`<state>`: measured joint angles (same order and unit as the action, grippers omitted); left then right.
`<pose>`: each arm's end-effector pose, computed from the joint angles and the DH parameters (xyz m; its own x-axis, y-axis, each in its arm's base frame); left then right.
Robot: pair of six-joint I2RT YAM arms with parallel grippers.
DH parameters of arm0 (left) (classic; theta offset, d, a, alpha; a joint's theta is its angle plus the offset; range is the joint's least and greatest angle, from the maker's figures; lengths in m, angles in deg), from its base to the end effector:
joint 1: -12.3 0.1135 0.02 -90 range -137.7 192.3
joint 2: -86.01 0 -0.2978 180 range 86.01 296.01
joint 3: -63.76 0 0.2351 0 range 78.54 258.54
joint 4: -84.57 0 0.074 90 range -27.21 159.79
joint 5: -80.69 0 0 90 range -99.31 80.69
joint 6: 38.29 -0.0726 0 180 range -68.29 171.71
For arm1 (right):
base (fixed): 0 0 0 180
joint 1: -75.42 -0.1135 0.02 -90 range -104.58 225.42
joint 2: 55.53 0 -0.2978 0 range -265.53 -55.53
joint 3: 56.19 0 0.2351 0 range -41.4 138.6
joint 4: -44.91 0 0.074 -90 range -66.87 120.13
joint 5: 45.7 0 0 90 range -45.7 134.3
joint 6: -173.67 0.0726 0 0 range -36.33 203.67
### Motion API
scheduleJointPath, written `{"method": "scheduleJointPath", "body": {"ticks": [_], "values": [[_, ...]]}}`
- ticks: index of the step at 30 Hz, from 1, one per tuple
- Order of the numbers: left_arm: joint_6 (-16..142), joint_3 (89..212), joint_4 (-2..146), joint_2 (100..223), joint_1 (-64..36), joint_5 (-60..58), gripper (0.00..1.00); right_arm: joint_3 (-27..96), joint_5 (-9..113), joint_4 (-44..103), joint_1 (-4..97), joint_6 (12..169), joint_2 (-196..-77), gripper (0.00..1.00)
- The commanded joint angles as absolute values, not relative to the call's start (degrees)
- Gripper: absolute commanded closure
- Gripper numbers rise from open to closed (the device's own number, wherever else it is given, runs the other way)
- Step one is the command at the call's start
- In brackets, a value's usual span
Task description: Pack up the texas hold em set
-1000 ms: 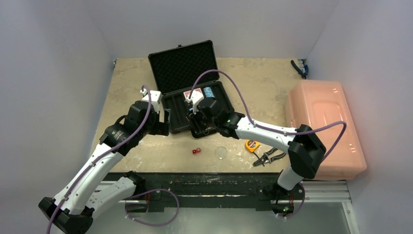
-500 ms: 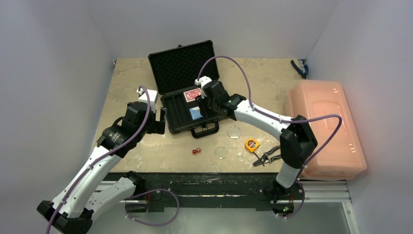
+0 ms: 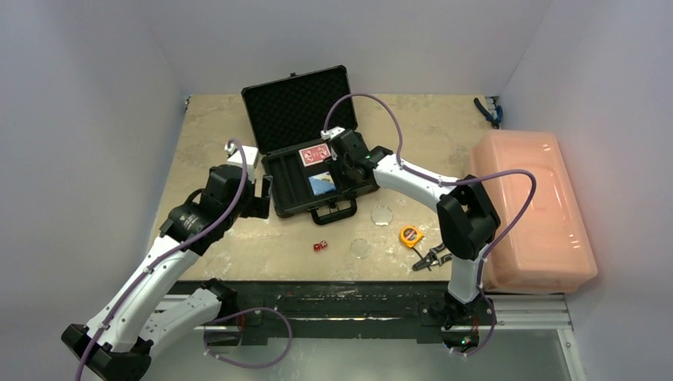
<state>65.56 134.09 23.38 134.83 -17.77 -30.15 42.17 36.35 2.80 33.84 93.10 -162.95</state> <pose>0.1443 -0.0537 0.3333 -0.5919 0.0842 -0.8016 0.0923 0.9951 0.0363 0.3304 0.2797 0.2470 -0.6719 -0.3792 -0.6362 -0.4889 0.8723 -0.0036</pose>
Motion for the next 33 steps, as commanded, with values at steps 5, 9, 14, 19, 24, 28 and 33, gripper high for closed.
{"method": "scheduleJointPath", "body": {"ticks": [5,9,14,19,24,28,33], "values": [[64.46,135.68,23.83,134.97,-17.58,-29.44,0.13,46.26,31.83,3.4,35.41,94.57,-162.58,1.0],[64.38,135.78,23.82,135.28,-17.56,-29.18,0.14,46.59,31.73,3.41,36.42,95.09,-162.82,1.0],[64.37,135.81,23.83,135.41,-17.52,-28.99,0.14,47.81,31.64,3.24,37.0,94.87,-163.99,1.0],[64.3,135.89,23.83,135.75,-17.59,-28.65,0.14,48.81,31.96,3.32,37.53,95.01,-165.47,1.0],[64.19,135.85,23.76,136.09,-17.54,-28.47,0.14,49.34,31.62,3.66,37.7,95.14,-166.9,1.0],[64.19,135.86,23.85,136.28,-17.59,-28.3,0.14,49.3,31.62,4.16,37.99,95.72,-167.29,1.0],[64.11,135.85,23.74,136.54,-17.56,-28.21,0.14,49.39,32.27,4.29,38.46,96.21,-167.8,1.0]]}}
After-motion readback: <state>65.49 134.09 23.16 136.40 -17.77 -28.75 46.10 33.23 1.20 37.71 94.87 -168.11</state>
